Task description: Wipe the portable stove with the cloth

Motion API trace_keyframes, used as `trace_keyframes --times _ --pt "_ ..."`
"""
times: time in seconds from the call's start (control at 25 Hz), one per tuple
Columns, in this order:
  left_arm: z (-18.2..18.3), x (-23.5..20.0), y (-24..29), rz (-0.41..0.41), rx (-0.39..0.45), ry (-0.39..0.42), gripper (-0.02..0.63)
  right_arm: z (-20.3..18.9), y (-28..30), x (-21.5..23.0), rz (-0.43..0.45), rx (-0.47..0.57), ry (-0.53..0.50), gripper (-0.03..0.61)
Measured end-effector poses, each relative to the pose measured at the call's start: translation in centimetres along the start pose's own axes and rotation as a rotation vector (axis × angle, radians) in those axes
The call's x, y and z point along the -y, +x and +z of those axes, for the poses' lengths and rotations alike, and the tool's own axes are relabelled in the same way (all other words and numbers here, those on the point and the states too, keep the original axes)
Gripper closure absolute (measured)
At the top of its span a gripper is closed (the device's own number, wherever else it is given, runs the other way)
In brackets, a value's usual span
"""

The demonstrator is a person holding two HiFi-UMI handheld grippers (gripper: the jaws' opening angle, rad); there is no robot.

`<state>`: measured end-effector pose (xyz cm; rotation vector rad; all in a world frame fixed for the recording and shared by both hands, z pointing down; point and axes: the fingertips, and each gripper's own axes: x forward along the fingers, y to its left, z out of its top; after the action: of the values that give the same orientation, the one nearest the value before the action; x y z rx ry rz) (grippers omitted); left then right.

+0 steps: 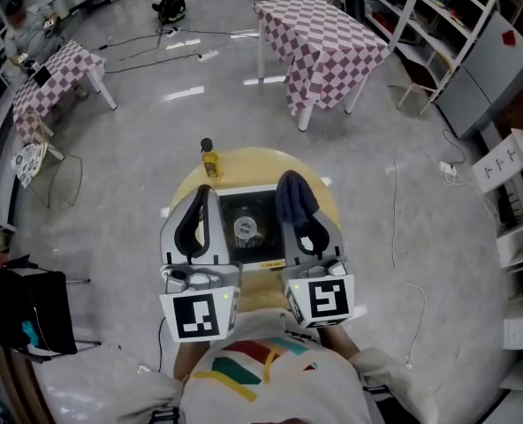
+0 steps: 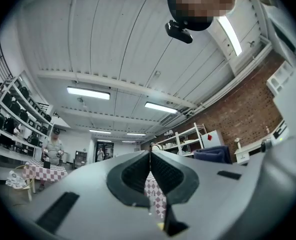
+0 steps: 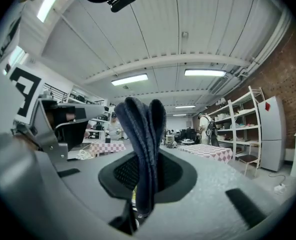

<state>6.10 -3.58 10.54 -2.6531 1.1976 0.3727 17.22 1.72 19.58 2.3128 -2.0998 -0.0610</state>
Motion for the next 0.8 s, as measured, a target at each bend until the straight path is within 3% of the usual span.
trace_keyframes --times 0.12,0.8 --pt "-1.0 0.3 -0.4 -0.008 -0.045 -0.003 0.606 -0.8 0.0 0.7 -0.02 -0.031 0.034 0.546" --pt "-1.2 -1.0 -0.4 0.047 -0.039 0.015 0.606 -1.3 0.0 1.1 -0.023 -0.029 0.039 0.546"
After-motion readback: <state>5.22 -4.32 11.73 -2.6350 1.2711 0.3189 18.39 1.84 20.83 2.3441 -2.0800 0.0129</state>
